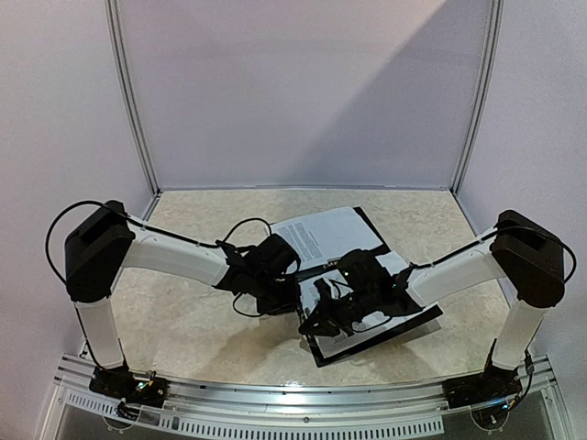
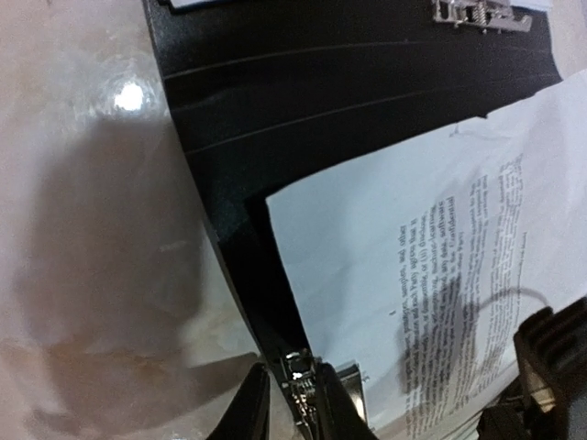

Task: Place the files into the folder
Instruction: Clamp the file and folder with some files.

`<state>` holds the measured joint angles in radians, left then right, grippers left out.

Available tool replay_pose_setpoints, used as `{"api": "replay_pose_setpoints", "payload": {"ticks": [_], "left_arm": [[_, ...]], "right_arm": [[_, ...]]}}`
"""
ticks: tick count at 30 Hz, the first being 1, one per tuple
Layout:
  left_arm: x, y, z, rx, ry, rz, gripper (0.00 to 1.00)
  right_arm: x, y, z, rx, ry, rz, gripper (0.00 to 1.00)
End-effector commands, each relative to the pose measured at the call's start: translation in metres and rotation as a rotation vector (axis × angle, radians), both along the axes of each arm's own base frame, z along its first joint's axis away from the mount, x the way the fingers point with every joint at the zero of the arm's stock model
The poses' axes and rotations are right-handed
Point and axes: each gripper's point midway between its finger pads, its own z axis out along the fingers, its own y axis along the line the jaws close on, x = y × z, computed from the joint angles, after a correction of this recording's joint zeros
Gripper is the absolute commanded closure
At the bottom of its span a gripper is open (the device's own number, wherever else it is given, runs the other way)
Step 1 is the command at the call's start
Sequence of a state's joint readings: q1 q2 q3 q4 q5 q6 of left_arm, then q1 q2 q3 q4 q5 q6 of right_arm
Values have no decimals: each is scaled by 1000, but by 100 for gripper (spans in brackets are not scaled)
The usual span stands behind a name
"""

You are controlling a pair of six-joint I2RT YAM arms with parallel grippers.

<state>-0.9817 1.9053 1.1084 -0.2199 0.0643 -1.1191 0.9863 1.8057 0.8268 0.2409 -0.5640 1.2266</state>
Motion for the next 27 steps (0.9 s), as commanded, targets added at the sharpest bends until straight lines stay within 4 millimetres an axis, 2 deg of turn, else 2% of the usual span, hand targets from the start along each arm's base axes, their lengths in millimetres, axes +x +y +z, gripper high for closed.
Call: {"api": "replay_pose_setpoints", "payload": {"ticks": [1, 5, 10, 17, 27], "left_arm": [[-2, -9, -8, 13, 18, -20, 82], [-3, -9, -20, 37, 33, -26, 83], [-2, -3, -34, 92, 35, -30, 100], [-2, 1, -52, 161, 42, -54, 100], [1, 7, -56, 199, 29, -56, 100]], "right_arm": [[-7, -8, -13, -35, 13, 5, 100], [-8, -12, -17, -45, 19, 3, 100], [-14, -22, -27, -82, 34, 1, 100], [-18, -42, -35, -157, 11, -3, 99], [-32, -75, -63, -276, 17, 6, 99]]}}
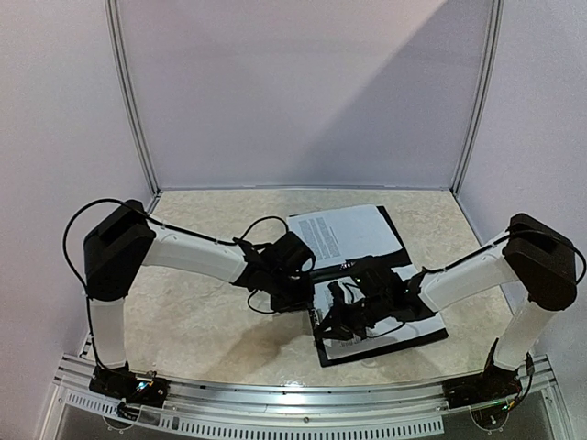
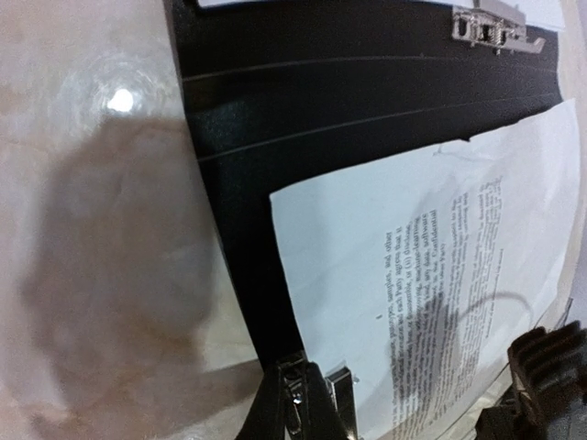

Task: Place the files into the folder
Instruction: Clamp the file and folder with some files.

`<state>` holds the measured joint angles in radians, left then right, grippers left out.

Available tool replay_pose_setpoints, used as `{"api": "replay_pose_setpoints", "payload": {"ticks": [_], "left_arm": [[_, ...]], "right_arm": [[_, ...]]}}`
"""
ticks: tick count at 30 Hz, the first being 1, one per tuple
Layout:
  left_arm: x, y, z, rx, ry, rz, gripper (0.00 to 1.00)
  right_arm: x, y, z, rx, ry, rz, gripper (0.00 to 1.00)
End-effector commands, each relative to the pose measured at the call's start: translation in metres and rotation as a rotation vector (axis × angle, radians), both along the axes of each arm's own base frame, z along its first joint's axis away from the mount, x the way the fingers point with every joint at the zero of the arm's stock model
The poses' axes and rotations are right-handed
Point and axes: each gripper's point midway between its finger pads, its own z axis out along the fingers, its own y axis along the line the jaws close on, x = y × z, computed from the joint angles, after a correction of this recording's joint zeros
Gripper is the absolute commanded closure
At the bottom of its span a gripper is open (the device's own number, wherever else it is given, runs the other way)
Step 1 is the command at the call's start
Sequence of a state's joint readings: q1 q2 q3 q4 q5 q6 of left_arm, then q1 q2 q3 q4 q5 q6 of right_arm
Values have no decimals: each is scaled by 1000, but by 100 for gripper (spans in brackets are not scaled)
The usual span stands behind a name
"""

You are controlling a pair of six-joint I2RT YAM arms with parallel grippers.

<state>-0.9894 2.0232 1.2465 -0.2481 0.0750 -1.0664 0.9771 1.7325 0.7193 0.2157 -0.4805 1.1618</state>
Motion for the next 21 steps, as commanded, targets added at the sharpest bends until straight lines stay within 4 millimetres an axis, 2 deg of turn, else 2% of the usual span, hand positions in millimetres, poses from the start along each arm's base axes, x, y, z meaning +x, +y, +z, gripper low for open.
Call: {"api": "replay_pose_setpoints", "payload": {"ticks": [1, 8, 17, 21], "left_arm": [[-10, 35, -48, 189, 35, 4, 100], [-10, 35, -51, 200, 37, 0, 100], [-10, 34, -54, 206, 39, -6, 100], [-10, 34, -56, 208, 40, -9, 100]], "right_arm": [[-31, -44, -48, -204, 89, 26, 99], [-35, -61, -56, -281, 80, 35, 99], [-45, -68, -75, -327, 125, 67, 99], [-45, -81, -80, -393, 120, 59, 99]]}}
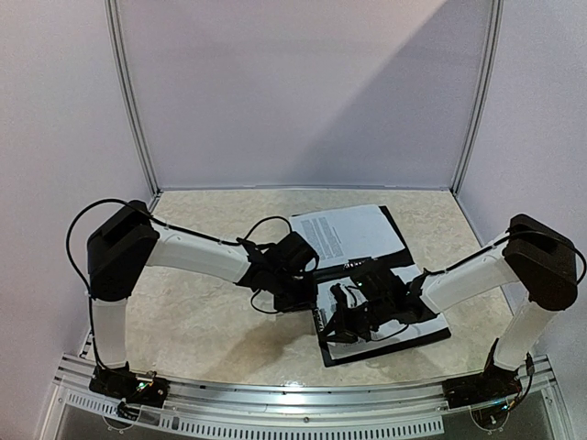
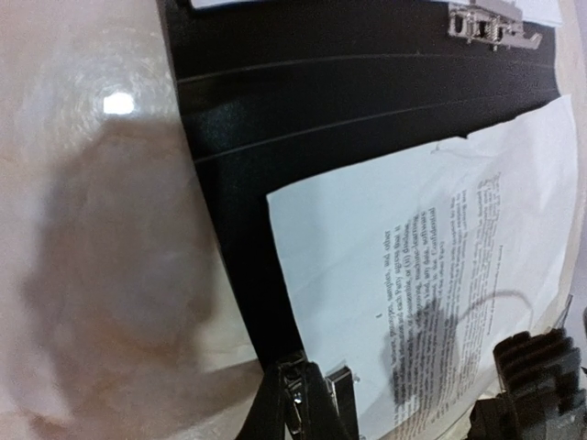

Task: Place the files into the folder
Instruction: Clamp the file and folder with some files.

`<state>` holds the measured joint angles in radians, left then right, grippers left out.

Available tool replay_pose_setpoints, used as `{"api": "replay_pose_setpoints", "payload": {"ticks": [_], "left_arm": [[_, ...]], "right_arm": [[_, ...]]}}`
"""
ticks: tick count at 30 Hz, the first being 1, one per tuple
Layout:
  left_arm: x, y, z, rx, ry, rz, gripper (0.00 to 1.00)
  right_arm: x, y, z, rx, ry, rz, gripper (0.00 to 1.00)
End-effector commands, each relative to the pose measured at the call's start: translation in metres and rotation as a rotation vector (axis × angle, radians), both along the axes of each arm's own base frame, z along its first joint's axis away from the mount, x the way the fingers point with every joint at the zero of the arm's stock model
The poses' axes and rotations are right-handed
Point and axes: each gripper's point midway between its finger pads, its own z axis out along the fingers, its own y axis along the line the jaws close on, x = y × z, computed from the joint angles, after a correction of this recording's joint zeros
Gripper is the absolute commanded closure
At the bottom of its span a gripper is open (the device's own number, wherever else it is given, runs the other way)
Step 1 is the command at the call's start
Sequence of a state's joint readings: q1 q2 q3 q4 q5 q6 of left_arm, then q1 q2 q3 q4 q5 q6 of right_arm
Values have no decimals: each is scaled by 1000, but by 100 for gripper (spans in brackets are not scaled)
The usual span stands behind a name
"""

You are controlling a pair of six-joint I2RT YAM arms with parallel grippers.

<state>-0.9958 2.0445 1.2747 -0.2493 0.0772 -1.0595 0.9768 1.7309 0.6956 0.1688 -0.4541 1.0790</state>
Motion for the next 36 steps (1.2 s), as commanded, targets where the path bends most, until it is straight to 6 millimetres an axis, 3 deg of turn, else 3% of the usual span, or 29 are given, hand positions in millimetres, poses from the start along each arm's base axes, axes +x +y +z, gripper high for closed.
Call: {"api": "replay_pose_setpoints", "payload": {"ticks": [1, 9, 18, 33, 36], "left_arm": [[-10, 42, -55, 213, 42, 5, 100], [-12, 43, -63, 227, 42, -17, 100], [-13, 46, -72, 261, 50, -38, 100], [-11, 50, -75, 270, 52, -41, 100], [-11, 50, -76, 271, 53, -41, 100]], "right_arm": [[-40, -68, -64, -341, 147, 9, 99], [-43, -77, -72, -375, 167, 7, 100], [-36, -80, -62, -400, 130, -8, 99], [-60, -110, -92, -528, 228, 58, 98], [-64, -105, -89, -489, 245, 82, 100]]}}
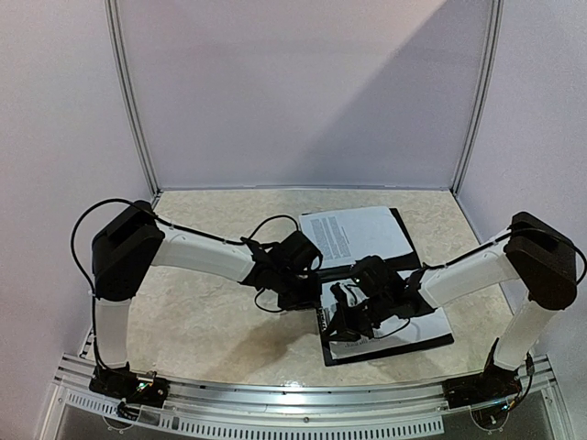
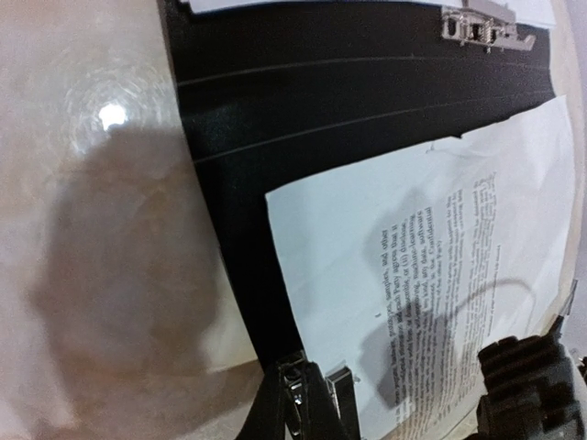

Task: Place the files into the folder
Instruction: Clamp the file and folder with some files.

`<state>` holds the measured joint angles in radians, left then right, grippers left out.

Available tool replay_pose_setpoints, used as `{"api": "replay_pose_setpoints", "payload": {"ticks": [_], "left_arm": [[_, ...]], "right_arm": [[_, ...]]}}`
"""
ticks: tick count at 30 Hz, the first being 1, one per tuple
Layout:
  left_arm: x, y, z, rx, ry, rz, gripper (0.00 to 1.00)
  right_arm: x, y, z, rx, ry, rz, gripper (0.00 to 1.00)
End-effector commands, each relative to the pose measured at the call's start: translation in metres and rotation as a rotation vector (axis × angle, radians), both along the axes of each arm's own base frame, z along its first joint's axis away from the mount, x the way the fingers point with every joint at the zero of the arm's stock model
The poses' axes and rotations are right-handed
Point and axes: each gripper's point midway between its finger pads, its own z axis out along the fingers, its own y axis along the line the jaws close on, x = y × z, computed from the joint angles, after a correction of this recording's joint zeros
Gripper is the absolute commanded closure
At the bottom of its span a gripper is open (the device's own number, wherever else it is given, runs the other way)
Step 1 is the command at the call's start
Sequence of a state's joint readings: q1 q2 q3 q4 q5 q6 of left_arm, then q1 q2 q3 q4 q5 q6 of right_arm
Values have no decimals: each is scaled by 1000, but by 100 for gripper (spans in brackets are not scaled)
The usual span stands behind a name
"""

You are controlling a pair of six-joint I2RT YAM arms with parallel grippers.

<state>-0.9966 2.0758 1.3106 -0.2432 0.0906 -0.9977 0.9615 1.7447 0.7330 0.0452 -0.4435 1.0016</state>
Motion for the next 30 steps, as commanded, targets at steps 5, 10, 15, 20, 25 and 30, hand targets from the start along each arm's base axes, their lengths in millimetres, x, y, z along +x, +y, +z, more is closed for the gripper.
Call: {"api": "replay_pose_setpoints", "payload": {"ticks": [5, 10, 15, 20, 25, 30], "left_arm": [[-14, 59, -75, 275, 69, 21, 100], [-13, 60, -77, 277, 72, 23, 100], [-13, 61, -79, 285, 74, 17, 100], [-12, 60, -81, 295, 76, 11, 100], [-12, 60, -80, 293, 74, 11, 100], [-11, 61, -80, 293, 75, 12, 100]], "right_arm": [[-62, -82, -61, -333, 241, 38, 100], [-55, -69, -45, -253, 230, 1, 100], [-36, -67, -27, -269, 148, -22, 100], [-37, -84, -39, -367, 147, -3, 100], [-56, -99, -61, -394, 215, 17, 100], [-65, -110, -74, -439, 253, 37, 100]]}}
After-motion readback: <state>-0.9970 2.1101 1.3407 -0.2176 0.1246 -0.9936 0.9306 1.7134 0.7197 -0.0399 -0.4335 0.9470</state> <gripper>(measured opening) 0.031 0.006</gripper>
